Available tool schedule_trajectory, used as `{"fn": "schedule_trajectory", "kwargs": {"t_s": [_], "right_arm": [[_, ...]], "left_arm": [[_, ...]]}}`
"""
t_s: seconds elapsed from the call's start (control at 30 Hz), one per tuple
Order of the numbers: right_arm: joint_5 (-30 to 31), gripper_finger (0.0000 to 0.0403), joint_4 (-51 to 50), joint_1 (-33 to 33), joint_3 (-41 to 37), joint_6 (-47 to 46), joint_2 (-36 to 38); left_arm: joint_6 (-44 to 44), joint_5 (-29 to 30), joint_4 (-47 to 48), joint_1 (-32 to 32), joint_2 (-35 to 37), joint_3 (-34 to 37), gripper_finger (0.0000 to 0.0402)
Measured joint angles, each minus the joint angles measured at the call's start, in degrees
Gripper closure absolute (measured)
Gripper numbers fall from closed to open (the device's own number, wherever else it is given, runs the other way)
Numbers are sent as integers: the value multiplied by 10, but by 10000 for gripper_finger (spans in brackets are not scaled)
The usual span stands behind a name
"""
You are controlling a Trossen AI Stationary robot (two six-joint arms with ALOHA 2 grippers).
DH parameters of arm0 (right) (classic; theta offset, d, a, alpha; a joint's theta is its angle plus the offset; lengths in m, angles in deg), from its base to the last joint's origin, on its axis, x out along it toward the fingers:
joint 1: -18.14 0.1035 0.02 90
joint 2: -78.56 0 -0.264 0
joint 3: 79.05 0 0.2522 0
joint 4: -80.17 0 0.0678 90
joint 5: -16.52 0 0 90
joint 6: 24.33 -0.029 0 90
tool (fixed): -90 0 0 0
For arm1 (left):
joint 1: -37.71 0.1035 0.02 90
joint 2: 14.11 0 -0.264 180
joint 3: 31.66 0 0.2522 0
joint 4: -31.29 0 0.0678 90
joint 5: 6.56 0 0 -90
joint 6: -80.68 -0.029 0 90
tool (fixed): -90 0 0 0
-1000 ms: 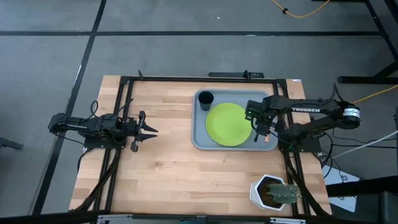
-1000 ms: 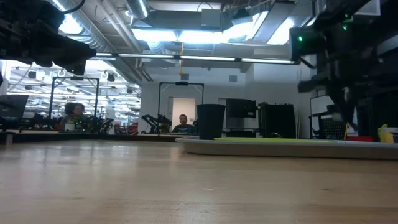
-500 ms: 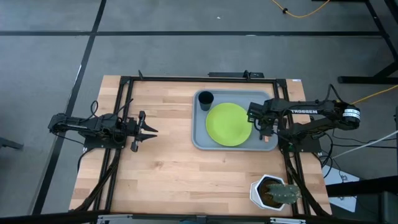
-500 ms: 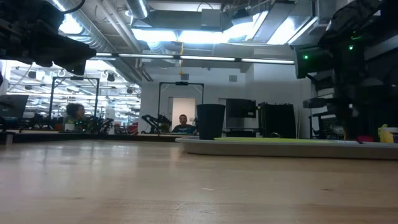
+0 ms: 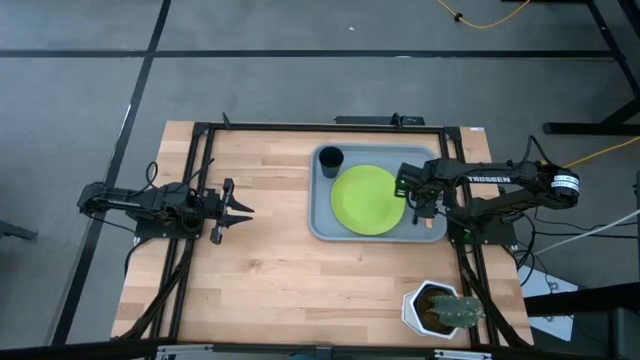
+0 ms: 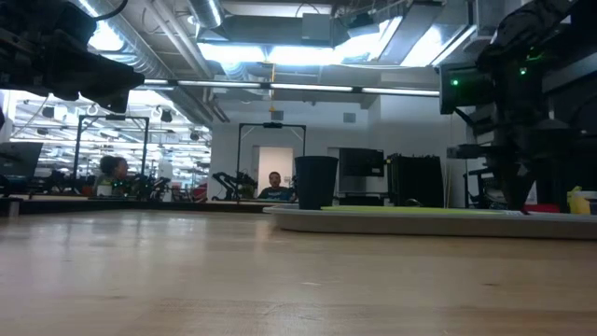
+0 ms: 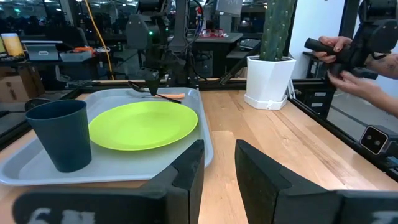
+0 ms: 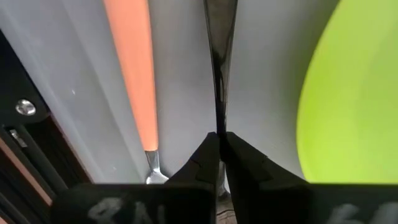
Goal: Pick and place plate/cup/fork/spoon on tray
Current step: Put the black spoon on the gray serving tray to the right of the light green plate
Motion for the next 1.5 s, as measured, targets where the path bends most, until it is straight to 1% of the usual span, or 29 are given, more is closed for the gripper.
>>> {"fn": "schedule_trajectory", "kwargs": {"t_s": [0.23,0.3,0.37,0.47,0.57,0.67,0.8,0.97,1.03,1.13,1.23,1.3,1.43,1.5], "right_arm": [[0,379,-9,0,0,2,0],[-6,378,-12,0,0,15,0],[-8,369,-23,0,0,37,0],[-1,341,-20,0,0,43,0],[9,314,-12,0,0,18,0],[8,299,-12,0,0,16,0],[14,295,-12,0,0,-3,0],[62,295,-7,10,1,-68,0],[81,295,-5,23,11,-105,1],[114,295,-12,45,34,-189,1],[106,295,-14,72,66,-294,1],[103,295,-15,92,92,-390,1],[150,295,-27,123,143,-618,1],[157,295,-27,134,170,-750,1]], "left_arm": [[0,0,0,0,0,0,319],[0,0,0,0,0,0,319],[0,0,0,0,0,0,319],[0,0,0,0,0,0,319],[0,0,0,0,0,0,319],[0,0,0,0,0,0,319],[0,0,0,0,0,0,319],[0,0,0,0,0,0,319],[0,0,0,0,0,0,319],[0,0,0,0,0,0,319],[0,0,0,0,0,0,319],[0,0,0,0,0,0,319],[0,0,0,0,0,0,319],[0,0,0,0,0,0,319]]}}
